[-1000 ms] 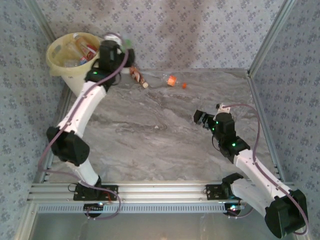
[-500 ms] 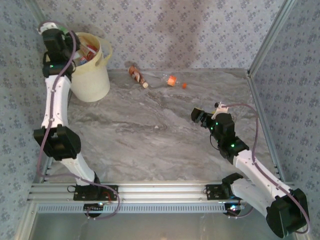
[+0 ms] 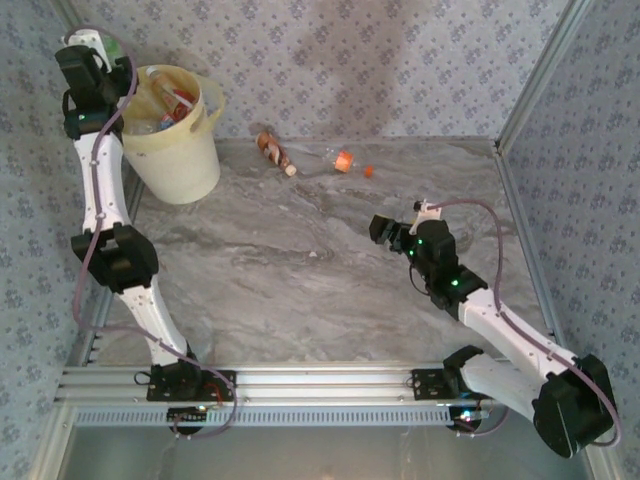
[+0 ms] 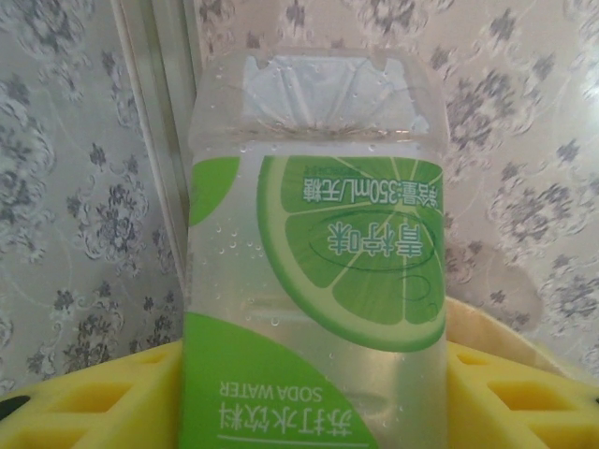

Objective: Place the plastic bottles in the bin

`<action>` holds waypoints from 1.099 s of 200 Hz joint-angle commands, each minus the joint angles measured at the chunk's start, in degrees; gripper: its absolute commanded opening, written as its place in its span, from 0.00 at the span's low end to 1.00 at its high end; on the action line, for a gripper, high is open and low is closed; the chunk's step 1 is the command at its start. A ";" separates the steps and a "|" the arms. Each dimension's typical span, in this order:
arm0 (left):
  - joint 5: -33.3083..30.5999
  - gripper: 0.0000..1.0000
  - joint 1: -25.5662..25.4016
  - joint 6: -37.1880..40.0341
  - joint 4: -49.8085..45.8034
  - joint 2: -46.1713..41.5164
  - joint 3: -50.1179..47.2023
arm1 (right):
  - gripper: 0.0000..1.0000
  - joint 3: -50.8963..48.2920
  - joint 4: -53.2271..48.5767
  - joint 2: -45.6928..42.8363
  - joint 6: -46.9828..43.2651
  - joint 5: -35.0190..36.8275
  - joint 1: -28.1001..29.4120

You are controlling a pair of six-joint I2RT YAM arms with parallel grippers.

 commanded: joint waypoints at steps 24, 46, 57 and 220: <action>-1.26 0.63 1.29 1.75 -1.60 2.61 2.61 | 1.00 2.93 1.13 1.73 -2.62 3.42 1.87; -0.81 0.69 1.27 2.05 -3.11 3.11 2.51 | 1.00 3.01 1.16 2.32 -2.85 3.76 2.05; -0.32 0.76 1.27 1.55 -4.19 3.23 2.57 | 1.00 3.15 1.22 2.56 -2.93 3.82 2.01; 9.20 0.98 -5.25 -23.64 -19.55 -7.37 3.41 | 1.00 7.37 -4.66 8.59 -1.74 -7.84 -3.56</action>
